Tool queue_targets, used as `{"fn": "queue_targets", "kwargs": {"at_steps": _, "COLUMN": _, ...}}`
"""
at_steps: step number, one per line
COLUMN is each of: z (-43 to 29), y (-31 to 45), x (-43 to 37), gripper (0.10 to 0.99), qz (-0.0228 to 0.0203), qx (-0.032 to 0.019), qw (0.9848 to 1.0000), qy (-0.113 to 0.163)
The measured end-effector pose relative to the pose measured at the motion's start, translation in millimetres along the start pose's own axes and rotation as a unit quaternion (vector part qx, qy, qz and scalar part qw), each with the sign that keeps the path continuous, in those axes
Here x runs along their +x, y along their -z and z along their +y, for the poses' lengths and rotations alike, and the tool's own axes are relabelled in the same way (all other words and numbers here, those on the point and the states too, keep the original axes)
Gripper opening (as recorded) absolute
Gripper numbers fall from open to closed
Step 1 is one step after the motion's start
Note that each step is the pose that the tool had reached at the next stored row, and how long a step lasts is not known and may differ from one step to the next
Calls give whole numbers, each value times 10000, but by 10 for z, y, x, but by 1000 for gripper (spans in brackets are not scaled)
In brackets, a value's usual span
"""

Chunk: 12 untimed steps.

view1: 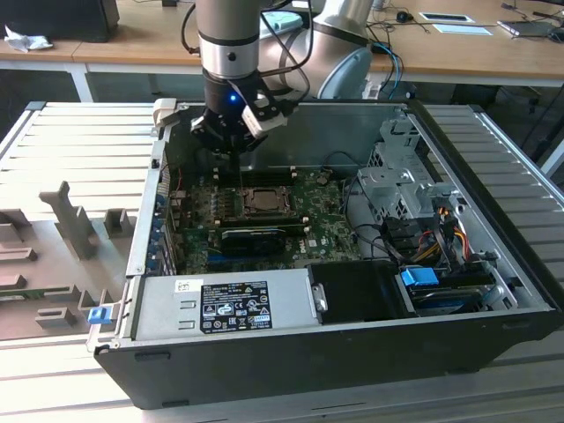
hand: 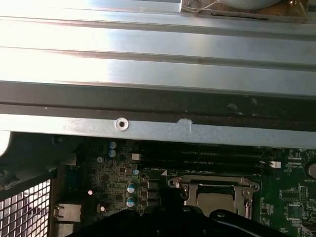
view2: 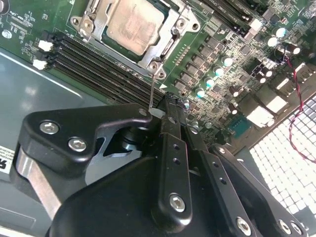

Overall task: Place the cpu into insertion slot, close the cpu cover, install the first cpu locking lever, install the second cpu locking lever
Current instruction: 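Install the first cpu locking lever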

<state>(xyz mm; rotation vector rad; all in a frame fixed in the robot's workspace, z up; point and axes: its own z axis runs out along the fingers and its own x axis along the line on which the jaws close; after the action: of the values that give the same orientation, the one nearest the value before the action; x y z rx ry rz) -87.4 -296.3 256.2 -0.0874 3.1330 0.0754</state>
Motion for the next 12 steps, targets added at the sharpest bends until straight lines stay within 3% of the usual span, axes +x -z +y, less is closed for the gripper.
{"fn": "queue_targets", "kwargs": {"at_steps": 12, "z": -4, "y": -1, "x": -71, "gripper": 106, "qz": 0, "qx": 0, "qw": 10000, "qy": 0}}
